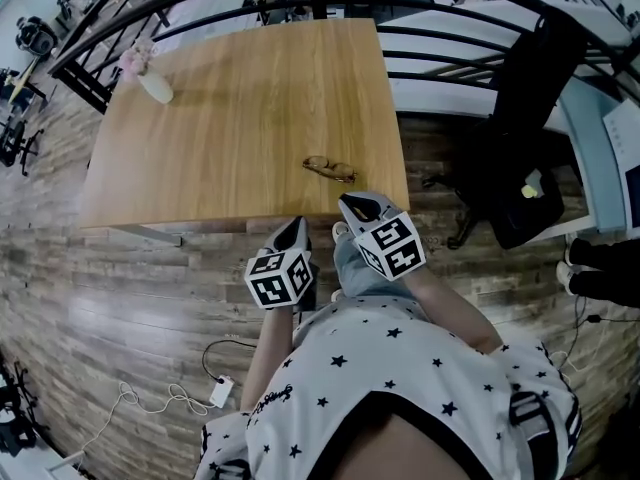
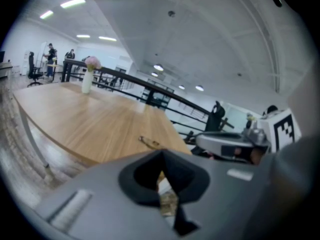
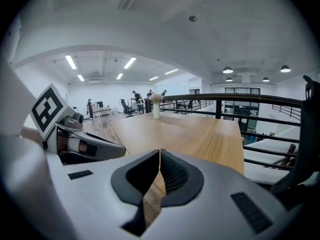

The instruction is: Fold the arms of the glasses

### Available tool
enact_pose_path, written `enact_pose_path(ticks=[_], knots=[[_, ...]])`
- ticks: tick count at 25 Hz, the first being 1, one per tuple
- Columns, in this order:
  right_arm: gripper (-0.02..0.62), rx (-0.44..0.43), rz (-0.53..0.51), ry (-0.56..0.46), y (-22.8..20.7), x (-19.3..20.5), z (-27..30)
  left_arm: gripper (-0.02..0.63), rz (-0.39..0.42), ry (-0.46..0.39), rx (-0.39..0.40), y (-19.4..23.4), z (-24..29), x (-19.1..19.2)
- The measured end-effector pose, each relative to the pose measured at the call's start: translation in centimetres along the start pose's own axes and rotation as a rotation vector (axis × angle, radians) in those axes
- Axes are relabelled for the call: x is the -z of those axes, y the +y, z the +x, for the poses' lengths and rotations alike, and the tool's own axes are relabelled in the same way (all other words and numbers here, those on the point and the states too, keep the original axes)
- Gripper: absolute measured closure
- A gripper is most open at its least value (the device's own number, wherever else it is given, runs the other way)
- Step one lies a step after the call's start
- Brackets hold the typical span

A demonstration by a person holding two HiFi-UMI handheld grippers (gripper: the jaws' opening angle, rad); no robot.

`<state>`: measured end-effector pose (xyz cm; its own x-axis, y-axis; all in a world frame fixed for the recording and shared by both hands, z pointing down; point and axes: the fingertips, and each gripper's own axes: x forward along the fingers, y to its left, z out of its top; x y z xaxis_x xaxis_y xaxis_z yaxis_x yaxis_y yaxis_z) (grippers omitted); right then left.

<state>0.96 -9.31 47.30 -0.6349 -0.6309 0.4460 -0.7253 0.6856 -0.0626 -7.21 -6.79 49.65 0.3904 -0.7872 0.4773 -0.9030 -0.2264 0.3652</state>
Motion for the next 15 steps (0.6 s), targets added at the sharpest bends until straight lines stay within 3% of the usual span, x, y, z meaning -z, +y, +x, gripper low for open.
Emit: enact_pose_path(ticks=[15], knots=[[0.578,-0.019,-0.012,-0.047,1.0,-0.4,-1.3,0.598,-0.006,-0.004,0.014,-0.5,-0.1,0.2]])
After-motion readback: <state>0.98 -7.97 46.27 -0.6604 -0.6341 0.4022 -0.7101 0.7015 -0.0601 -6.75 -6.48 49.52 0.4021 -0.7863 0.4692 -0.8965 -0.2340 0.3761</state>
